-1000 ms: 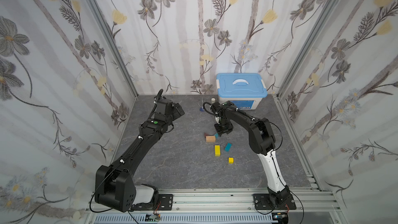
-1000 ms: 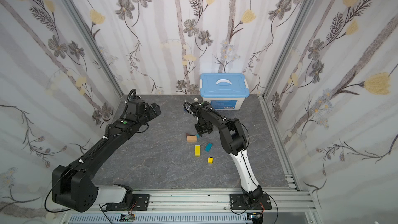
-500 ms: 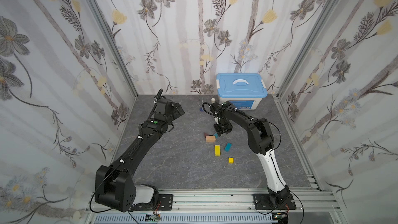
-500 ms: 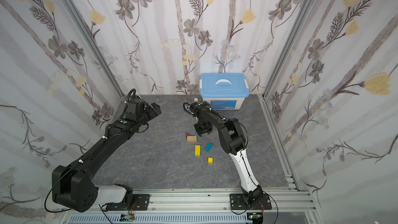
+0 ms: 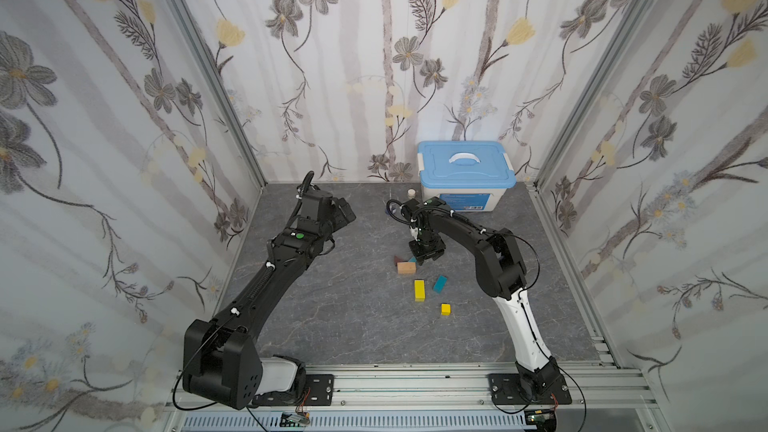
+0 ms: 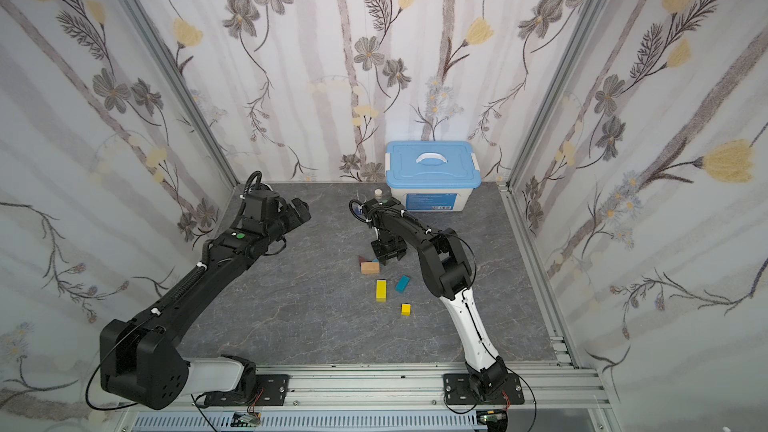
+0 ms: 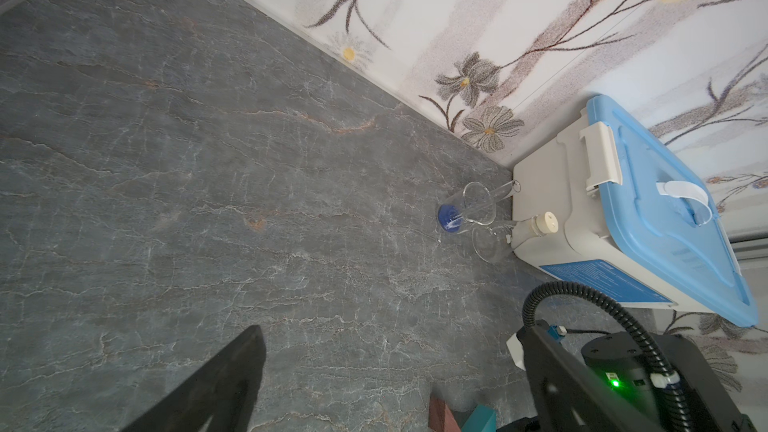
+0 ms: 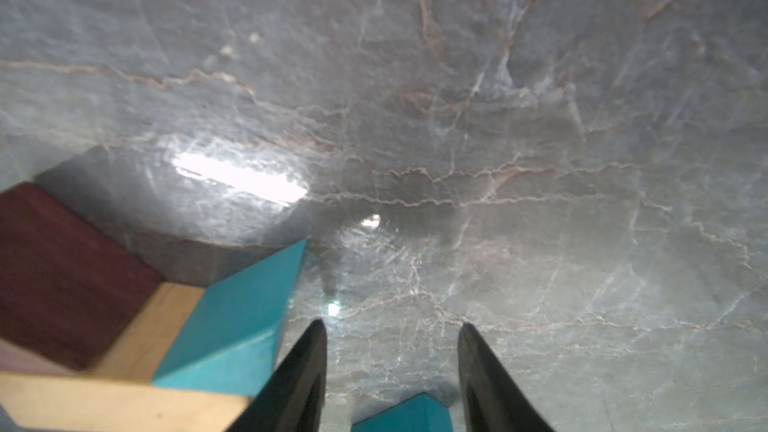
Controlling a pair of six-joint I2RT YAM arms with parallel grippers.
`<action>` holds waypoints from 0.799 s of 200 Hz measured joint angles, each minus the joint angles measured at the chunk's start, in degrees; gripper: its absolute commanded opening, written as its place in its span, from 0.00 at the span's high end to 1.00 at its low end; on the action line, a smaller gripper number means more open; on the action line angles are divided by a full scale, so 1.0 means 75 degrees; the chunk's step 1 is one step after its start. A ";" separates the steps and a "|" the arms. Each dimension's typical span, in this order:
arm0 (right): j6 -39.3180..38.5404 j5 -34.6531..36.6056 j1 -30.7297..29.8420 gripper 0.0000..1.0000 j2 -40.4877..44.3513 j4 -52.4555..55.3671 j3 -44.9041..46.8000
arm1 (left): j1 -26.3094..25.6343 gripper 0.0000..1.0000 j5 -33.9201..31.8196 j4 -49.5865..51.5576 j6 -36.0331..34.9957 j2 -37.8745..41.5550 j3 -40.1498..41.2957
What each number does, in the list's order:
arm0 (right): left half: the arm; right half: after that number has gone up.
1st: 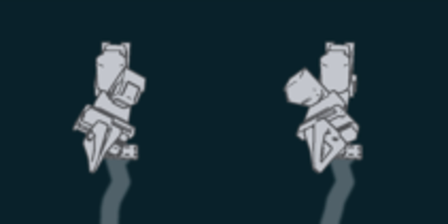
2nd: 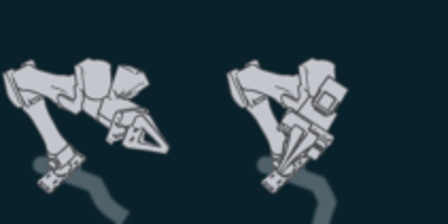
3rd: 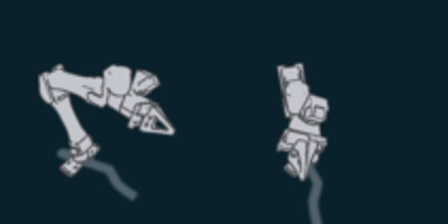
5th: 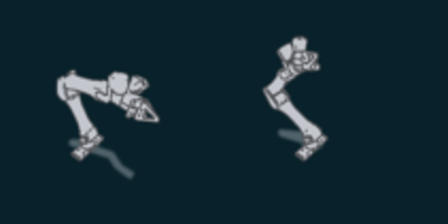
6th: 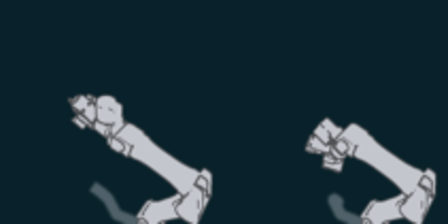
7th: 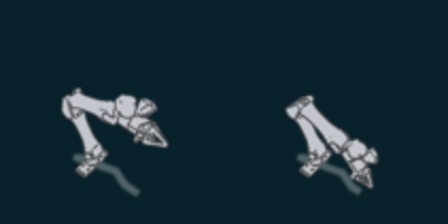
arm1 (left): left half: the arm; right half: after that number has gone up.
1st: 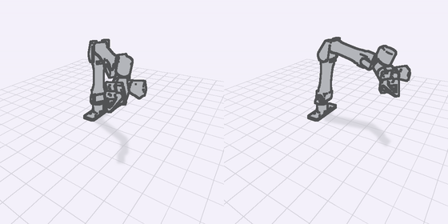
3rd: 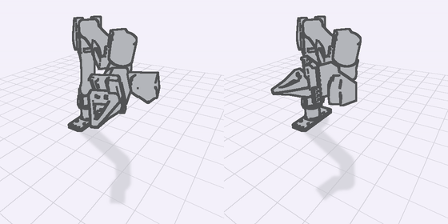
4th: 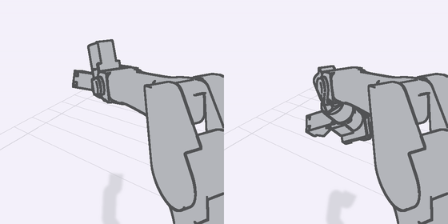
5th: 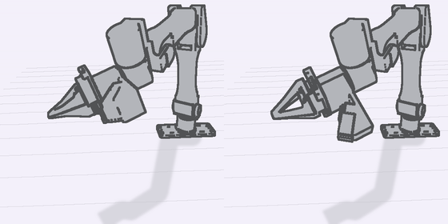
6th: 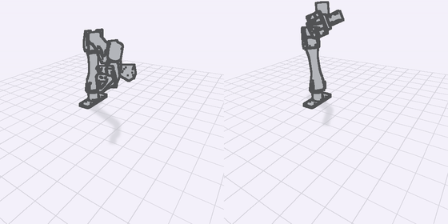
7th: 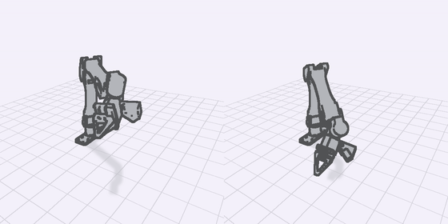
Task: Assemble a carrot with building blocks
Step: Assemble the building block at the center of the board.
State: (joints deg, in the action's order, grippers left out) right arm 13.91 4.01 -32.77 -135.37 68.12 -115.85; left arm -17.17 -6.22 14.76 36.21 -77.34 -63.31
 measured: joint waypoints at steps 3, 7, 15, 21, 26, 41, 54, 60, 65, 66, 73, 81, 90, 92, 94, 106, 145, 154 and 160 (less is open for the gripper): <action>0.0000 0.0000 0.0000 0.49 0.0000 0.0000 0.0003 | 0.0000 0.00 0.0000 0.0000 0.0000 0.0003 0.0003; 0.0000 0.0000 0.0000 0.49 0.0003 0.0000 0.0003 | 0.0000 0.00 0.0000 0.0000 0.0000 0.0006 0.0003; 0.0000 0.0000 0.0000 0.50 0.0015 0.0000 0.0012 | 0.0000 0.00 0.0000 0.0000 0.0000 0.0015 0.0006; 0.0000 0.0000 0.0000 0.49 0.0029 0.0006 0.0015 | 0.0000 0.00 -0.0003 0.0000 0.0000 0.0023 0.0009; -0.0003 0.0003 0.0000 0.49 0.0047 0.0006 0.0015 | 0.0000 0.00 -0.0003 0.0003 0.0000 0.0032 0.0009; -0.0003 0.0003 0.0003 0.48 0.0128 0.0003 0.0015 | 0.0000 0.00 -0.0020 0.0003 0.0000 0.0052 0.0009; -0.0003 0.0006 0.0017 0.48 0.0221 0.0003 0.0015 | 0.0000 0.00 -0.0026 0.0003 -0.0012 0.0067 0.0012; -0.0003 0.0009 0.0026 0.47 0.0280 0.0006 0.0015 | 0.0000 0.00 -0.0029 0.0003 -0.0035 0.0073 0.0012; -0.0006 0.0009 0.0035 0.47 0.0332 0.0003 0.0015 | 0.0000 0.00 -0.0032 0.0003 -0.0035 0.0076 0.0012; -0.0006 0.0009 0.0038 0.47 0.0341 0.0003 0.0015 | 0.0000 0.00 -0.0035 0.0003 -0.0035 0.0076 0.0012; -0.0017 0.0009 0.0052 0.46 0.0431 -0.0003 0.0032 | 0.0000 0.00 -0.0050 0.0003 -0.0050 0.0079 0.0009; -0.0035 0.0041 0.0076 0.40 0.0565 0.0006 0.0055 | 0.0000 0.00 -0.0079 0.0009 -0.0067 0.0079 -0.0006; -0.0061 0.0082 0.0090 0.25 0.0740 0.0015 0.0073 | 0.0003 0.00 -0.0087 0.0035 -0.0128 0.0076 -0.0064; -0.0064 0.0090 0.0096 0.24 0.0784 0.0017 0.0073 | 0.0003 0.00 -0.0090 0.0055 -0.0152 0.0076 -0.0085; -0.0064 0.0099 0.0099 0.23 0.0810 0.0017 0.0073 | 0.0003 0.00 -0.0090 0.0061 -0.0166 0.0076 -0.0102; -0.0085 0.0210 0.0117 0.22 0.1093 0.0006 0.0099 | 0.0003 0.00 -0.0152 0.0154 -0.0178 0.0044 -0.0294; -0.0364 0.0265 -0.0076 0.24 0.2148 -0.0146 0.0679 | 0.0015 0.00 0.0009 0.0358 -0.0175 -0.0020 -0.0595; -0.0402 0.0265 -0.0195 0.26 0.2349 -0.0172 0.0895 | 0.0015 0.00 0.0076 0.0367 -0.0181 0.0026 -0.0557; -0.0402 0.0265 -0.0289 0.27 0.2471 -0.0198 0.1046 | 0.0015 0.00 0.0105 0.0353 -0.0184 0.0087 -0.0493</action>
State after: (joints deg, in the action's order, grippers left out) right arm 10.90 6.00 -34.94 -116.84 66.63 -108.01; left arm -17.06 -5.43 17.41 34.83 -76.69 -67.00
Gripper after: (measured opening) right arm 0.747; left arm 0.997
